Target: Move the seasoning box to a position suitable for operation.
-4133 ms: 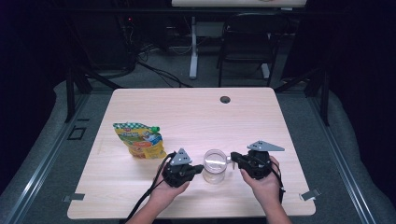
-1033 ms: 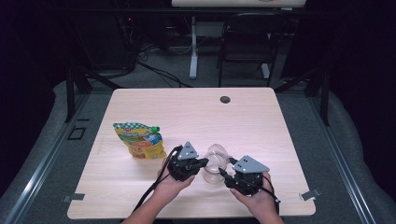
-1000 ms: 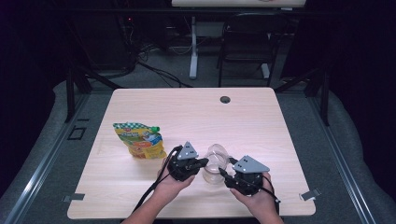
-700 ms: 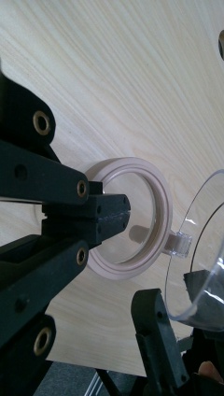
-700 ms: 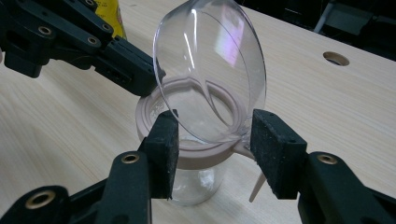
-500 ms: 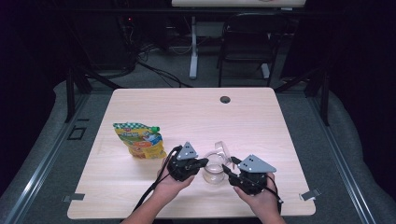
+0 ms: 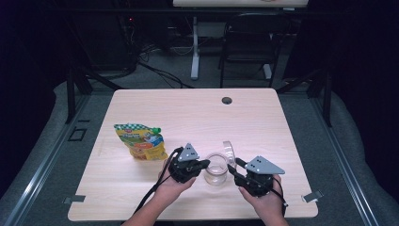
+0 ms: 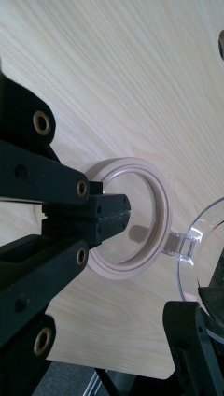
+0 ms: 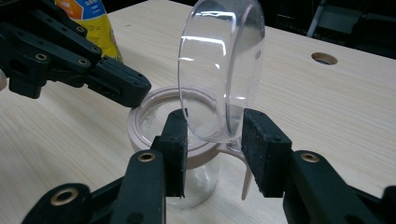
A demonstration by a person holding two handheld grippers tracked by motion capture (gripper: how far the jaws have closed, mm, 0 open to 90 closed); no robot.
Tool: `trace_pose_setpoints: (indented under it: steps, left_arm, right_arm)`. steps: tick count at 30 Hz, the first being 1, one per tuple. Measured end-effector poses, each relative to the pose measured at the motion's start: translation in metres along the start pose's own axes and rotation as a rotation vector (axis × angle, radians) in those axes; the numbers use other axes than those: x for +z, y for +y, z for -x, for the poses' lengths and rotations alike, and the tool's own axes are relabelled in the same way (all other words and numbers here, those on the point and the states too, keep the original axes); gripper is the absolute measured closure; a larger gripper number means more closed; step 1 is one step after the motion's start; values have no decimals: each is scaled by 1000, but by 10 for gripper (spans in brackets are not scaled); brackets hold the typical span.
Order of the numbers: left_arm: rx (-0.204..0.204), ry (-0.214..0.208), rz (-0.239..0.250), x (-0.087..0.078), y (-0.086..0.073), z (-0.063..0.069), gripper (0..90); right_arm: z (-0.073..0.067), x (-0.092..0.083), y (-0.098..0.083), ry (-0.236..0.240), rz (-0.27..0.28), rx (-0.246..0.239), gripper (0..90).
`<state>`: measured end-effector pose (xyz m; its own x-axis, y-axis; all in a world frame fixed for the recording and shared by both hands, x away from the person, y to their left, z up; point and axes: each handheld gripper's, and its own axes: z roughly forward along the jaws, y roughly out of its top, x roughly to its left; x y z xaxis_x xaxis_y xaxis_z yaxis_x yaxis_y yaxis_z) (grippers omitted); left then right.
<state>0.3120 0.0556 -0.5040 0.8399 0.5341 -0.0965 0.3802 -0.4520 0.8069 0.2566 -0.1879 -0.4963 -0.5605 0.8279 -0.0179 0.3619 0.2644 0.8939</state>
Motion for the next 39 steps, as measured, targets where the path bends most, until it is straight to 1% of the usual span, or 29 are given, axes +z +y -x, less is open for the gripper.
trace_pose_setpoints:
  steps: [1,2,3,5,7,8,15,18,20,22,26,32,35,36,39]
  left_arm:
    - [1,2,1,0,0,0,900]
    - [-2,0,1,0,0,0,900]
    - [-2,0,1,0,0,0,900]
    - [-1,0,0,0,0,0,900]
    - [1,0,-2,0,0,0,900]
    - [-4,-1,0,0,0,0,900]
    - [-6,-1,1,0,0,0,900]
    - [-5,1,0,0,0,0,900]
    - [-3,1,-1,0,0,0,900]
    - [-7,0,3,0,-1,0,900]
    - [-5,2,8,0,-1,0,900]
    - [-13,0,12,0,-1,0,900]
    - [-11,9,2,-2,-2,-1,900]
    - [-9,17,-1,-5,-2,-2,900]
    - [-14,23,7,-10,-3,-3,900]
  right_arm:
    - [0,0,0,0,0,0,615]
    - [2,-1,-1,-1,8,22,616]
    - [2,-1,-1,-1,8,22,616]
    - [5,-2,-1,-5,4,38,619]
    - [8,-2,-2,0,7,57,620]
    - [9,-2,-2,-1,7,66,621]
    - [11,-2,-3,-7,4,69,626]
    - [12,-3,-4,-7,2,79,628]
    - [14,-3,-4,-12,3,94,627]
    - [16,-4,-5,0,0,107,629]
    - [15,-3,-5,-3,0,103,628]
    - [16,-2,-4,-4,5,105,635]
    - [17,-2,-4,-8,-1,116,645]
    - [18,-1,-3,-4,5,128,651]
    - [20,0,-3,-4,2,135,657]
